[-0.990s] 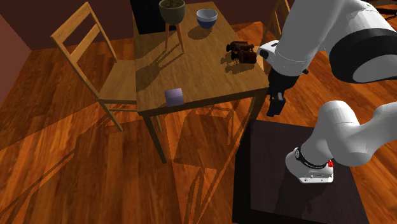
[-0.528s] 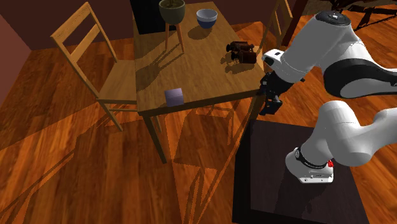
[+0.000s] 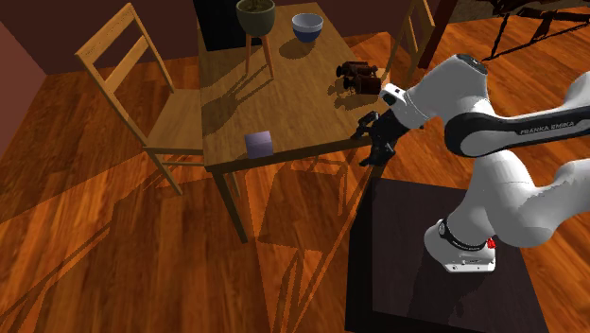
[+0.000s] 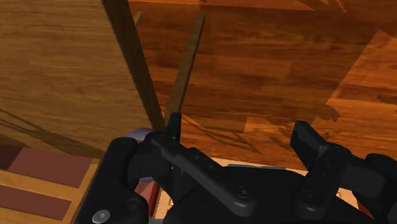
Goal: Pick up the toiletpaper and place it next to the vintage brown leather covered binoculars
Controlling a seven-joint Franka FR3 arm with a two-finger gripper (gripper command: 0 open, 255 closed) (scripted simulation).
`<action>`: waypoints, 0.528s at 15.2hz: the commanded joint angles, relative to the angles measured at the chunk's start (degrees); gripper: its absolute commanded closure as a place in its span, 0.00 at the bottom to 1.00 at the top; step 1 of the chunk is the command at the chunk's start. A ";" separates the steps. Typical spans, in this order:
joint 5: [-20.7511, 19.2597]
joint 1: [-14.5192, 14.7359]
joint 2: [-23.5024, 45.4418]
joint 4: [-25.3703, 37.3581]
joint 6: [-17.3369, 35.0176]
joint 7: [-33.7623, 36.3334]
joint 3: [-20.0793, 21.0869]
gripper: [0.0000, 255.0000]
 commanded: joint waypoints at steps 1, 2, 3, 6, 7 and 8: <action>-1.60 2.86 4.37 -1.42 11.36 -7.18 -7.83 0.00; -1.96 5.53 6.69 -1.34 16.29 -10.91 -12.35 0.00; -2.02 9.03 8.83 -0.93 20.98 -14.88 -17.31 0.00; -2.01 23.93 11.92 2.10 32.42 -27.07 -34.77 0.00; -2.30 29.54 11.40 3.63 35.14 -30.98 -40.80 0.00; -2.91 34.96 10.09 5.38 37.27 -34.64 -46.48 0.00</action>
